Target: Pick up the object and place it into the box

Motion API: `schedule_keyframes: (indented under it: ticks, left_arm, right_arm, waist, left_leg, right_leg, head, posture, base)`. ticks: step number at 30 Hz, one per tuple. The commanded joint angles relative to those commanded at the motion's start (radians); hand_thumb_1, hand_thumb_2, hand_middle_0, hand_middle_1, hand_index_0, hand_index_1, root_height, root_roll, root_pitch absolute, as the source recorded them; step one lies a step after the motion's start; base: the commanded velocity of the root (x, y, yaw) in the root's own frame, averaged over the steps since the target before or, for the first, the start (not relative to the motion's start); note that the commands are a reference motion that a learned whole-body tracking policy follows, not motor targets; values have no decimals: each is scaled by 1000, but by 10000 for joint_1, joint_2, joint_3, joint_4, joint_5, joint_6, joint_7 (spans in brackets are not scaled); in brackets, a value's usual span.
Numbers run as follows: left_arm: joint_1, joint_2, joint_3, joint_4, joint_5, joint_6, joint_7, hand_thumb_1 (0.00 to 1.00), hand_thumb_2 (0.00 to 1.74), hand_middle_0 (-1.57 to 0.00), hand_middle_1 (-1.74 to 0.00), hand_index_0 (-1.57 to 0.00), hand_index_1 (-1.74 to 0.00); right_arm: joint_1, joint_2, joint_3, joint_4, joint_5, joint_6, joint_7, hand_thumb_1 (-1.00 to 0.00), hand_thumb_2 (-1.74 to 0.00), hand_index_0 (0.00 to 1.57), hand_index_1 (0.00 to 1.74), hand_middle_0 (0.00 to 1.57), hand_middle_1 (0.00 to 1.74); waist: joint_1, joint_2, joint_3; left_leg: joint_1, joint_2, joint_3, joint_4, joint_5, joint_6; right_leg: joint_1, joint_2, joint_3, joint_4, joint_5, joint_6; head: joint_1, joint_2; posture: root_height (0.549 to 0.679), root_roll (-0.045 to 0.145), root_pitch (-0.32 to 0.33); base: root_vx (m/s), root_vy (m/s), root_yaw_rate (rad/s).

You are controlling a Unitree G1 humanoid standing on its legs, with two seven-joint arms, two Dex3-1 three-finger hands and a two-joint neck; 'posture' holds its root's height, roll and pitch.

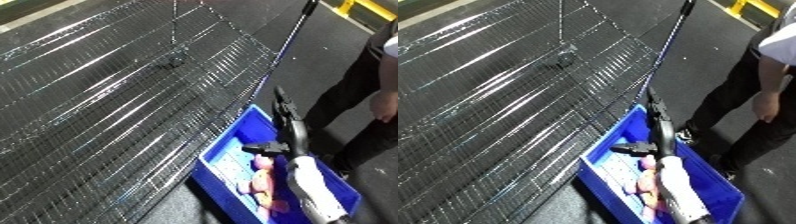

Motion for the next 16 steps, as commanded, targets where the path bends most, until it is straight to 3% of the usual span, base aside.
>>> schedule_keyframes:
  ticks: [6, 16]
  left_arm:
    - [-251, 44, -25, 13, 245, 87, 1, 1000, 1740, -1570, -1740, -1570, -1740]
    - [-637, 29, 139, -15, 483, 96, 126, 1000, 1740, -1570, -1740, -1570, -1740]
  right_arm:
    - [-360, 168, 1045, -380, -301, 246, 314, 0, 0, 0, 0, 0, 0]
    - [-954, 436, 2258, -779, -626, 434, 620, 0, 0, 0, 0, 0, 0]
  waist:
    - [404, -108, 15]
    - [921, -223, 121]
  left_leg:
    - [-128, -45, -203, 142, 34, 31]
    - [-296, -89, -368, 361, 37, 70]
  right_leg:
    - [-28, -8, -15, 244, -84, -11]
    - [-210, -83, -73, 604, -139, -10]
  head:
    - [-2371, 366]
    - [-4539, 381]
  posture:
    - [636, 61, -258]
    - [630, 59, -270]
  base:
    - [-19, -16, 100]
    - [-4, -8, 51]
